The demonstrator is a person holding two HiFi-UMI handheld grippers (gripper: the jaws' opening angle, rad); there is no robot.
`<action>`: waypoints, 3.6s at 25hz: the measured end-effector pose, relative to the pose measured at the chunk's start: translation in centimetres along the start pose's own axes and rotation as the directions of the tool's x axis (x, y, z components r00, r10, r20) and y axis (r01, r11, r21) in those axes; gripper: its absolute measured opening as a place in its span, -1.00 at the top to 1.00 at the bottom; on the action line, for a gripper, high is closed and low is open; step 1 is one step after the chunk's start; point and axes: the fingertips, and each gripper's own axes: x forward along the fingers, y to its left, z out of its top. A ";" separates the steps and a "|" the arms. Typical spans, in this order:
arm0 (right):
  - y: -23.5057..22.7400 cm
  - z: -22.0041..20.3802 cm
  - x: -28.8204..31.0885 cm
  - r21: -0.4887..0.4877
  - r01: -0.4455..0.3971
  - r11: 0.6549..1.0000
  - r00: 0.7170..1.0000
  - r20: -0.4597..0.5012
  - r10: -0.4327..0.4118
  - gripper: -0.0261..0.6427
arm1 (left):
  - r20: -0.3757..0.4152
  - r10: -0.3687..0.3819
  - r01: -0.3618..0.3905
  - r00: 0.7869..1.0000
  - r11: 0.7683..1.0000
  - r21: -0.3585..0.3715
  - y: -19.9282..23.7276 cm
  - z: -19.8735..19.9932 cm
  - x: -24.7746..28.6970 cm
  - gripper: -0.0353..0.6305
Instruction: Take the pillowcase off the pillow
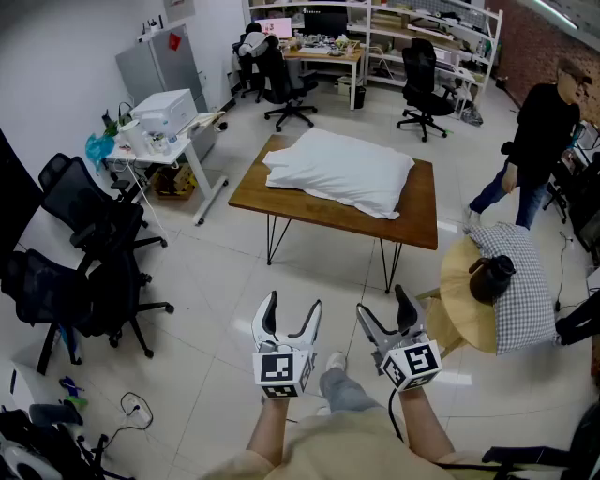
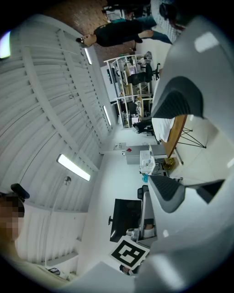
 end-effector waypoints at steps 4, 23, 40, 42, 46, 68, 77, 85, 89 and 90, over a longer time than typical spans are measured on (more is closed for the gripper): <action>-2.0 -2.2 4.5 0.022 0.005 1.000 1.000 0.014 -0.005 -0.21 | -0.017 -0.005 0.005 1.000 1.000 0.019 2.8 -2.0 3.8 -0.18; -13.7 -8.1 21.2 0.103 0.048 0.994 0.999 -0.009 -0.047 -0.21 | -0.056 -0.061 0.060 0.997 0.998 -0.014 10.5 -4.9 23.4 -0.18; -8.0 -15.2 49.1 0.168 0.081 0.983 0.996 -0.054 -0.073 -0.20 | 0.076 -0.194 0.201 0.978 0.975 -0.095 36.2 -8.7 40.0 -0.11; -9.2 -16.1 50.8 0.130 0.103 0.986 0.992 -0.087 -0.092 -0.20 | 0.059 -0.219 0.224 0.974 0.969 -0.109 36.6 -9.7 42.4 -0.11; -13.1 -17.0 52.5 0.135 0.147 0.980 0.986 -0.100 -0.135 -0.20 | 0.038 -0.267 0.270 0.963 0.957 -0.106 35.6 -11.4 46.1 -0.11; -44.6 -21.1 56.2 0.134 -0.065 0.989 0.971 -0.220 0.094 -0.20 | -0.044 -0.169 0.168 0.985 0.985 -0.036 20.8 -13.8 72.4 -0.06; -47.1 -25.8 65.6 0.073 0.000 0.997 0.911 -0.411 0.030 -0.05 | -0.106 -0.174 0.175 0.979 0.985 0.001 29.3 -15.8 78.4 -0.03; -39.9 -37.8 72.1 -0.039 -0.213 0.976 0.739 -0.660 0.135 -0.05 | -0.137 -0.199 0.197 0.970 0.980 -0.031 37.0 -19.9 78.0 -0.04; -39.4 -43.2 74.1 -0.079 -0.255 0.964 0.636 -0.765 0.106 -0.05 | -0.143 -0.189 0.183 0.972 0.982 -0.049 39.3 -21.0 78.2 -0.04; -39.6 -44.4 74.4 -0.082 -0.255 0.963 0.612 -0.785 0.095 -0.05 | -0.145 -0.185 0.179 0.972 0.982 -0.051 39.8 -21.3 78.4 -0.04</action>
